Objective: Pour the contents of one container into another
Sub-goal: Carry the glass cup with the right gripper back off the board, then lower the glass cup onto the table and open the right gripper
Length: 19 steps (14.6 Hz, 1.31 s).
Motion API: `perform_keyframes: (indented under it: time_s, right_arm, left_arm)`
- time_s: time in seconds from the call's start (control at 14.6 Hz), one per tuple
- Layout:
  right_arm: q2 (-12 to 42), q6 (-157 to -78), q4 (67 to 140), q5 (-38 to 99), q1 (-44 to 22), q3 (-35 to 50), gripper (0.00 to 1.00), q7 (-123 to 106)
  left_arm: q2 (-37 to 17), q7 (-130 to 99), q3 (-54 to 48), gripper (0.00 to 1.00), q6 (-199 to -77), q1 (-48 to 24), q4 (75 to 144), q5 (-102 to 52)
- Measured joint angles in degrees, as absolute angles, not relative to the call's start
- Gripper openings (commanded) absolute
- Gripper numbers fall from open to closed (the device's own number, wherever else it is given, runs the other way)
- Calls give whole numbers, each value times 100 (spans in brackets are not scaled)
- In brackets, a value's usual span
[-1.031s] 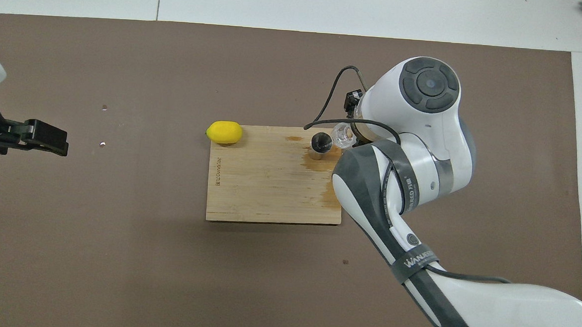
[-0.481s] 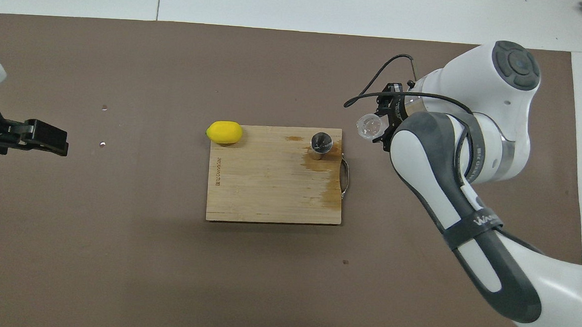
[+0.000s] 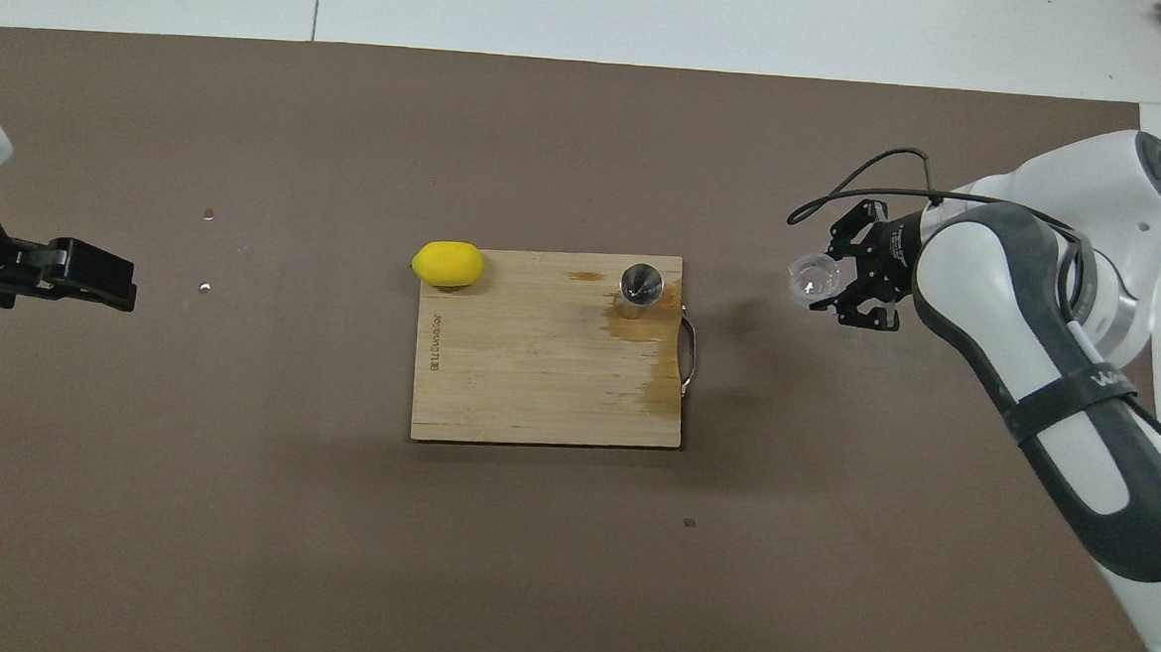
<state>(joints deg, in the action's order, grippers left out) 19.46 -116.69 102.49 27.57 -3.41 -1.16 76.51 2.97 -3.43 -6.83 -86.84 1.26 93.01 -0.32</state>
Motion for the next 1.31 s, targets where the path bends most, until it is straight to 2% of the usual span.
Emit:
perform_keyframes:
  time_s: [0.48, 1.03, 1.24, 1.31]
  right_arm:
    - [1951, -11676, 11006, 3837, 361, -121, 0, 6357]
    - [2003, -11676, 11391, 4200, 631, -120, 0, 5423]
    - [2010, -11682, 11479, 4271, 695, -120, 16, 5233]
    - [2010, -11691, 11489, 4272, 695, -119, 26, 5233]
  left_arm:
    - [297, -343, -683, 100, -8683, 126, 9301, -32]
    - [297, -343, -683, 100, -8683, 126, 9301, -32]
    - [297, -343, -683, 100, -8683, 126, 9301, -32]
    - [297, -343, -683, 100, -8683, 126, 9301, -32]
